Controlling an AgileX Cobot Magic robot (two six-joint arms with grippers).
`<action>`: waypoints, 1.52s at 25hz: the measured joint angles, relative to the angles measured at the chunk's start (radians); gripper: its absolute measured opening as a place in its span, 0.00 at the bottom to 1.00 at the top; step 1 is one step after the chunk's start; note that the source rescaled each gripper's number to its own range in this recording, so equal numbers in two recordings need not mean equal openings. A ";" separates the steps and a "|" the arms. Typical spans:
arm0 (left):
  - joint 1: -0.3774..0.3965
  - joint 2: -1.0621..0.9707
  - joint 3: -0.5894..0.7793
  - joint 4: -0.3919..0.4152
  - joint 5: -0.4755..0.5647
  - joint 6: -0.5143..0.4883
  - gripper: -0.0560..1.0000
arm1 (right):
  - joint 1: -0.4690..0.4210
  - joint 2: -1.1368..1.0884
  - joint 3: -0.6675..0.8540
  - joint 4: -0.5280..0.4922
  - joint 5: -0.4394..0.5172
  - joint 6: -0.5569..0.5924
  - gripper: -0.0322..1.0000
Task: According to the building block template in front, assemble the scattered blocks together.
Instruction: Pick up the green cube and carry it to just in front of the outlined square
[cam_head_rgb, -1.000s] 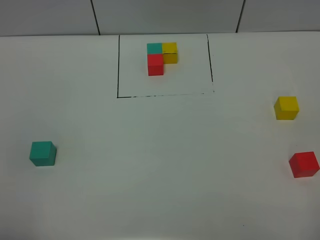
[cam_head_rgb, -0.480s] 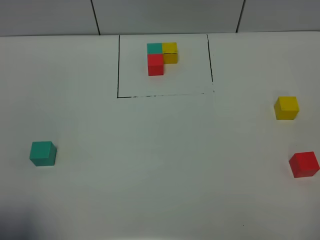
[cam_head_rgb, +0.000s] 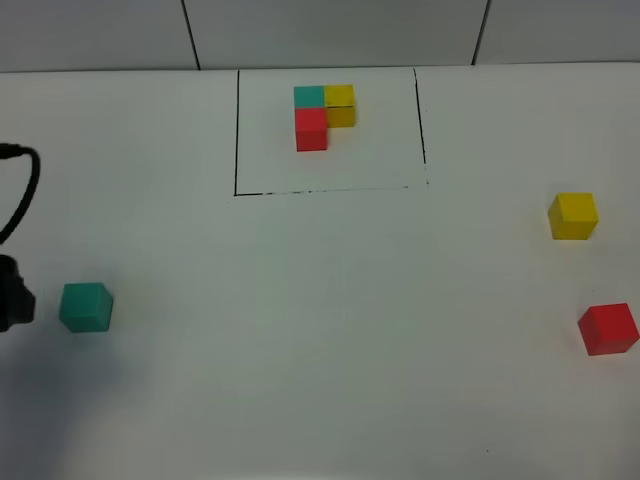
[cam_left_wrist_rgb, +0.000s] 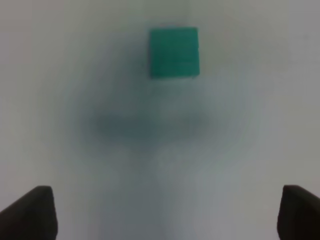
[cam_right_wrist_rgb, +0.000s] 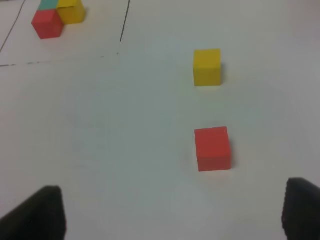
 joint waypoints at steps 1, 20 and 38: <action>0.000 0.056 -0.021 0.000 0.008 -0.009 0.92 | 0.000 0.000 0.000 0.001 0.000 0.000 0.76; -0.023 0.500 -0.133 0.006 -0.133 -0.028 0.92 | 0.000 0.000 0.000 0.001 0.000 0.003 0.76; -0.023 0.701 -0.142 0.000 -0.270 -0.056 0.92 | 0.000 0.000 0.000 0.001 0.000 0.006 0.76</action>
